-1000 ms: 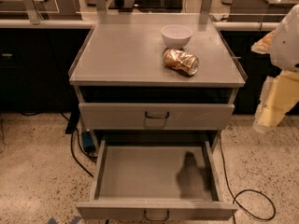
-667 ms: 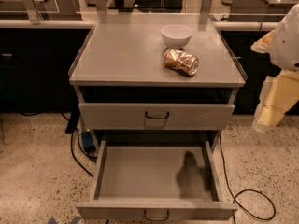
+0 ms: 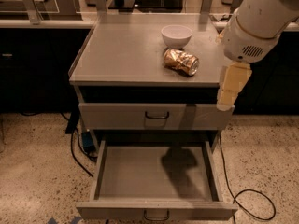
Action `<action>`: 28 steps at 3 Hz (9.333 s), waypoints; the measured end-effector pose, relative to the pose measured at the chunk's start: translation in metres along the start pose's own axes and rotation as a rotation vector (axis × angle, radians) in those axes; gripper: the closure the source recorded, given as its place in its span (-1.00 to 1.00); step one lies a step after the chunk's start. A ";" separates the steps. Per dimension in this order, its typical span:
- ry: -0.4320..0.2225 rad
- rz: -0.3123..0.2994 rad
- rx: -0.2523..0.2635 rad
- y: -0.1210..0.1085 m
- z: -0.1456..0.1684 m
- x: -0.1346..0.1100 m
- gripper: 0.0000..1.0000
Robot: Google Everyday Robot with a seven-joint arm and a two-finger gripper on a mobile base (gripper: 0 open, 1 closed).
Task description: Place orange can into middle drawer
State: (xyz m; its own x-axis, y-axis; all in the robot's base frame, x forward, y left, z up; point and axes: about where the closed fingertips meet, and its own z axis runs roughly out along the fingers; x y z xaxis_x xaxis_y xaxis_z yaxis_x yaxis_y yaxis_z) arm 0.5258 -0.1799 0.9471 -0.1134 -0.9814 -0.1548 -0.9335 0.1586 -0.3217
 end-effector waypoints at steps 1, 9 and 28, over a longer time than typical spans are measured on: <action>0.000 0.000 0.000 0.000 0.000 0.000 -1.00; -0.114 0.097 -0.062 -0.137 0.100 -0.050 -1.00; -0.328 0.186 -0.530 0.066 0.208 -0.036 1.00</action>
Offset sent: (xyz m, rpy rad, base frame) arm 0.0672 -0.0140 0.0245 -0.0814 0.0230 -0.0887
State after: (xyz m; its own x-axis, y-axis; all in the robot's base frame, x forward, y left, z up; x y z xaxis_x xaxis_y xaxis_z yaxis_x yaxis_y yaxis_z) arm 0.5393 -0.1122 0.7375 -0.2577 -0.8455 -0.4677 -0.9591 0.1652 0.2298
